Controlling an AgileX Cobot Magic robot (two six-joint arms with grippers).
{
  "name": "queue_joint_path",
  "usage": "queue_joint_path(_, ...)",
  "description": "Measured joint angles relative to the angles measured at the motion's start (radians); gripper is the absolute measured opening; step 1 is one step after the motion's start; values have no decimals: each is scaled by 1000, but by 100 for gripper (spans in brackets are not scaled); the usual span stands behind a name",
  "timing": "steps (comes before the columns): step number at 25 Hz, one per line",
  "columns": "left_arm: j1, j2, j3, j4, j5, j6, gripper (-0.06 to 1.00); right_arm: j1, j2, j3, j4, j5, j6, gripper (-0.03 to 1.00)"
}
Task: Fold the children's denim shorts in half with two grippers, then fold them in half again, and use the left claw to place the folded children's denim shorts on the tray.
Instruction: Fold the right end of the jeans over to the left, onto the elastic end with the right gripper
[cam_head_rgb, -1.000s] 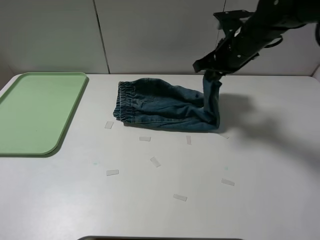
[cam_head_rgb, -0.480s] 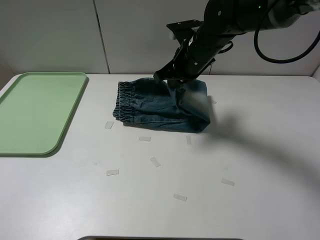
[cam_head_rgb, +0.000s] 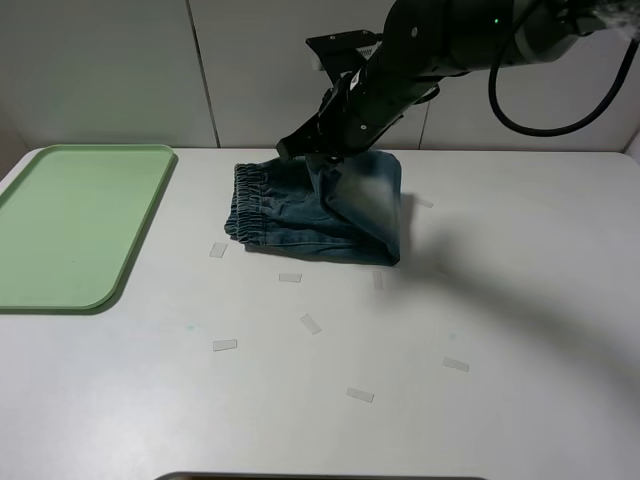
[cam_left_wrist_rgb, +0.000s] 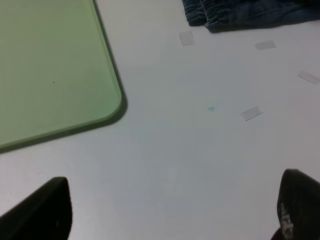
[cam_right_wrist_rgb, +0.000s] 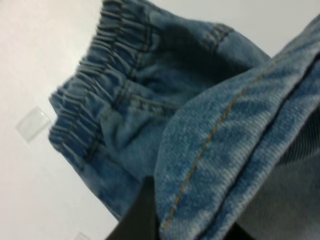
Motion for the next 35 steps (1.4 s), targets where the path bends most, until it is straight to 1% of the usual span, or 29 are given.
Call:
queue_joint_path(10,0,0,0,-1,-1,0,81,77,25,-79,0,-25,0,4)
queue_joint_path(19,0,0,0,-1,-1,0,81,116,93,-84,29,-31,4,4)
queue_joint_path(25,0,0,0,-1,-1,0,81,149,93,-85,36,-79,50,4)
queue_joint_path(32,0,0,0,-1,-1,0,81,164,125,-88,52,-156,52,5)
queue_joint_path(33,0,0,0,-1,-1,0,81,165,135,-88,51,-158,52,7)
queue_joint_path(34,0,0,0,-1,-1,0,81,165,143,-88,51,-165,51,12)
queue_joint_path(35,0,0,0,-1,-1,0,81,167,151,-88,47,-180,49,21)
